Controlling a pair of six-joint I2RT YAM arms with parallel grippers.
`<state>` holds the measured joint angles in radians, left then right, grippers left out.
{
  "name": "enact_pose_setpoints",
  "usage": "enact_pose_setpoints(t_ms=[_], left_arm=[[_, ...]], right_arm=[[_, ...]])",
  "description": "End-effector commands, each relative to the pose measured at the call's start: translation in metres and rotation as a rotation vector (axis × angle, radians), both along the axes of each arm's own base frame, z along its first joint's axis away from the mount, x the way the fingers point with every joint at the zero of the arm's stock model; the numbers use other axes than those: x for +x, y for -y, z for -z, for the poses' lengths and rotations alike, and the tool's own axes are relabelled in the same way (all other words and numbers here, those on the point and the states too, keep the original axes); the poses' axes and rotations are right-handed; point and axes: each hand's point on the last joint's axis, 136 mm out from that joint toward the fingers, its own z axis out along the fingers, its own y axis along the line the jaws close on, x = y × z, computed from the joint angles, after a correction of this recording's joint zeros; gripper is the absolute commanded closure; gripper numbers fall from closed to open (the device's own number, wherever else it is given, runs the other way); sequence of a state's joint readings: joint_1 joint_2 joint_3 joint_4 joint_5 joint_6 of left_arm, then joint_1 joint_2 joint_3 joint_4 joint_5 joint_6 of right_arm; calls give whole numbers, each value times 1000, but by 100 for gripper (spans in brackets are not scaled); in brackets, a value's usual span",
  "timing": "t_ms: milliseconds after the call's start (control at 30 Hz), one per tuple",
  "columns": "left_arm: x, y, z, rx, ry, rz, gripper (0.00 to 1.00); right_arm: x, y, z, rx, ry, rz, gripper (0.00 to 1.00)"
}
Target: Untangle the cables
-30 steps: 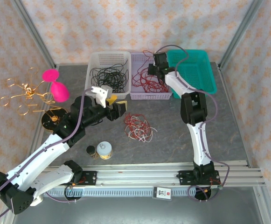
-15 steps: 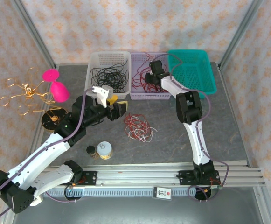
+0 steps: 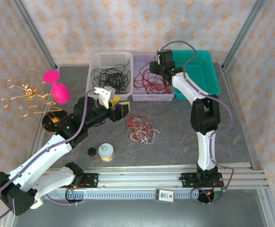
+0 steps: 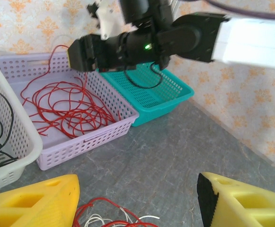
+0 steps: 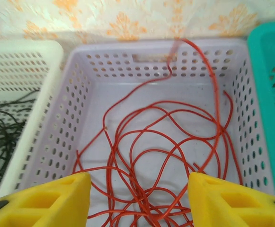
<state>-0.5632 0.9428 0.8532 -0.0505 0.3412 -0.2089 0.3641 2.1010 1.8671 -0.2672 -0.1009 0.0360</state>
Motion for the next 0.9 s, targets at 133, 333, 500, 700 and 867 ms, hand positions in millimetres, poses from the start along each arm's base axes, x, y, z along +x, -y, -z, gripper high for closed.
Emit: enact_pose_setpoints(t_ms=[133,333,500,700,867], left_arm=[[-2,4,-2,-10,31,23,32],[2,6,25,7,-10,14,35],[6,6,50,8,-57,-1,37],[5,-2,80,30,-115,-41,37],[5,-13,100,-6,-176,-117,38]], right_arm=[[-55,10,-36,39,69,5,44],[-129,5,-25,117,28,-56,50],[-211,-35,19,108,-86,-226,54],[-286,-67,76,128,-266,-313,55],[-304,-33,93,58,-351,-157,53]])
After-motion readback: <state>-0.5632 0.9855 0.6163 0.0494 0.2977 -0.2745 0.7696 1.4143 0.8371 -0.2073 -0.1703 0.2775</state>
